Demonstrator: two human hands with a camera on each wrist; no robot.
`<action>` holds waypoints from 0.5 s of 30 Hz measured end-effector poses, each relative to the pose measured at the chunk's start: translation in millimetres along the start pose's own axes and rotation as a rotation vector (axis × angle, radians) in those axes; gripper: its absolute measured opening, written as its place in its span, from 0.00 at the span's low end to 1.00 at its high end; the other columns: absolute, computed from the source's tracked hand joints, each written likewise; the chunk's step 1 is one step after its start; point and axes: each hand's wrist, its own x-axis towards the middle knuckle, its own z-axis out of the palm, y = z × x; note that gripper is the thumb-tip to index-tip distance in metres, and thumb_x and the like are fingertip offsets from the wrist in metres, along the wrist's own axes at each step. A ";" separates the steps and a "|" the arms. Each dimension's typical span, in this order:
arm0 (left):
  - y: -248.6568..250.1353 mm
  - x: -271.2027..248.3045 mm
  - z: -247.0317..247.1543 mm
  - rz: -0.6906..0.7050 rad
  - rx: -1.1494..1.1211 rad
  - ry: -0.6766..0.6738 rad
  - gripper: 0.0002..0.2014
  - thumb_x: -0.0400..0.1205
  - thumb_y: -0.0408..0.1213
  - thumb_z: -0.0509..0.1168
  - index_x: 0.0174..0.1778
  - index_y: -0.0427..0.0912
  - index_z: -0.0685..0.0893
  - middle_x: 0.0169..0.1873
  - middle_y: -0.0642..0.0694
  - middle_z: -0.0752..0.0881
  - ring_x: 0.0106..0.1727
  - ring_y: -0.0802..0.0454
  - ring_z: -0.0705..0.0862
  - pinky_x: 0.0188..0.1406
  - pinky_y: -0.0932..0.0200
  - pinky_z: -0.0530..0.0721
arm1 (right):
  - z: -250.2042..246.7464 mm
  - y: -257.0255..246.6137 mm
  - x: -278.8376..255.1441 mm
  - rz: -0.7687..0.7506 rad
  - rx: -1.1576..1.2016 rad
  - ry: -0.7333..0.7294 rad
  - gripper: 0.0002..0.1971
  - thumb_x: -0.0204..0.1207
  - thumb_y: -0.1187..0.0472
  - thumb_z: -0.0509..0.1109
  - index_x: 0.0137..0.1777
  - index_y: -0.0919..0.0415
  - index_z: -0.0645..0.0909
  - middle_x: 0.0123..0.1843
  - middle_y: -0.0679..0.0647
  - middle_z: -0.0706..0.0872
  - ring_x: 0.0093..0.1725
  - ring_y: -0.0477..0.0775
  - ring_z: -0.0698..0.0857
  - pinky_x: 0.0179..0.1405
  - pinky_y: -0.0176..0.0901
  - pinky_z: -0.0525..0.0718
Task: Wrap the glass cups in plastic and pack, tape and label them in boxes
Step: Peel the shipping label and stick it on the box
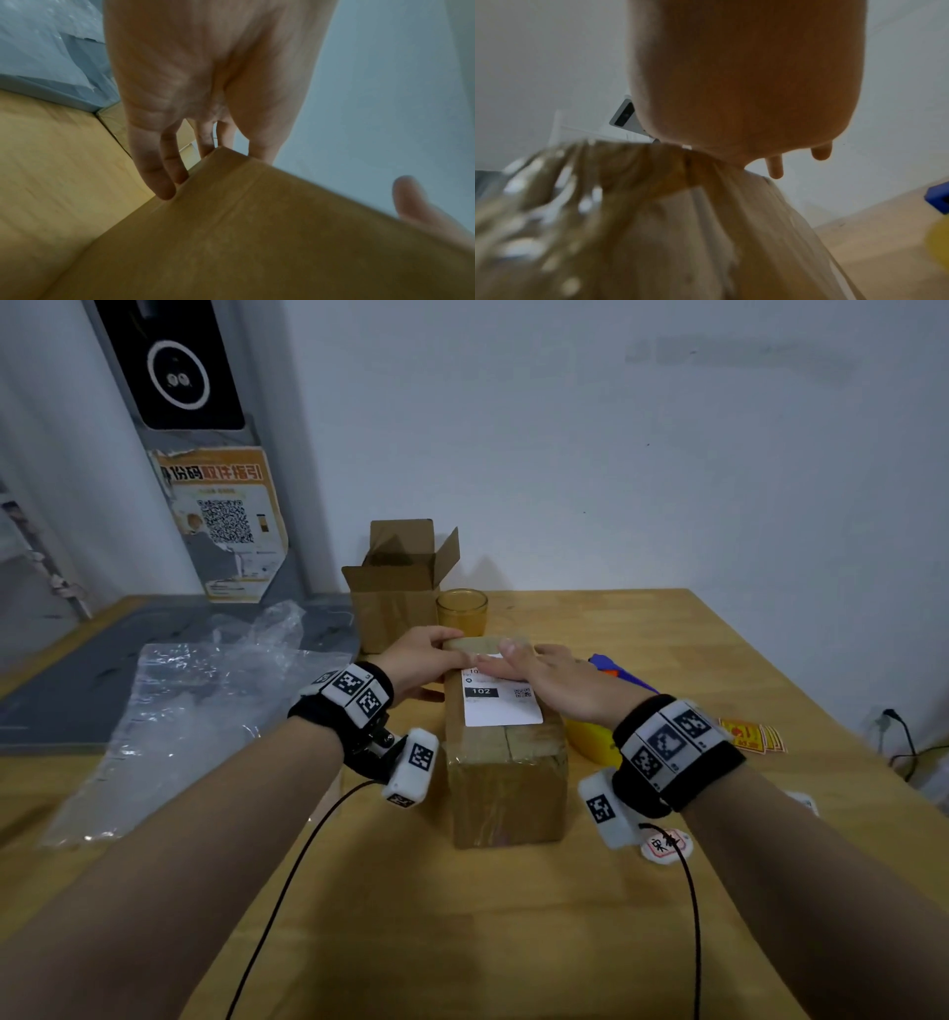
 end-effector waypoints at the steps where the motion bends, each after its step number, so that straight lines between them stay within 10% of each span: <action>1: -0.3 0.7 0.8 0.006 -0.008 0.007 0.30 0.83 0.38 0.75 0.82 0.48 0.75 0.59 0.45 0.89 0.55 0.50 0.90 0.39 0.56 0.88 | -0.9 1.1 1.4 0.023 0.000 -0.003 0.31 0.88 0.34 0.31 0.86 0.29 0.64 0.93 0.51 0.54 0.91 0.55 0.47 0.86 0.66 0.42; 10: -1.0 -5.0 6.0 0.097 0.072 0.011 0.20 0.85 0.39 0.72 0.72 0.59 0.80 0.59 0.48 0.88 0.56 0.49 0.89 0.43 0.52 0.89 | -6.5 33.6 29.4 0.014 0.020 0.095 0.34 0.85 0.27 0.34 0.81 0.28 0.72 0.92 0.48 0.60 0.91 0.57 0.50 0.88 0.68 0.49; 15: -1.1 -5.5 9.7 0.155 0.149 -0.003 0.11 0.90 0.38 0.65 0.63 0.47 0.91 0.57 0.45 0.90 0.48 0.56 0.88 0.30 0.69 0.85 | -6.9 54.0 35.4 0.011 0.022 0.157 0.33 0.82 0.26 0.35 0.80 0.24 0.71 0.90 0.41 0.64 0.91 0.52 0.48 0.87 0.67 0.51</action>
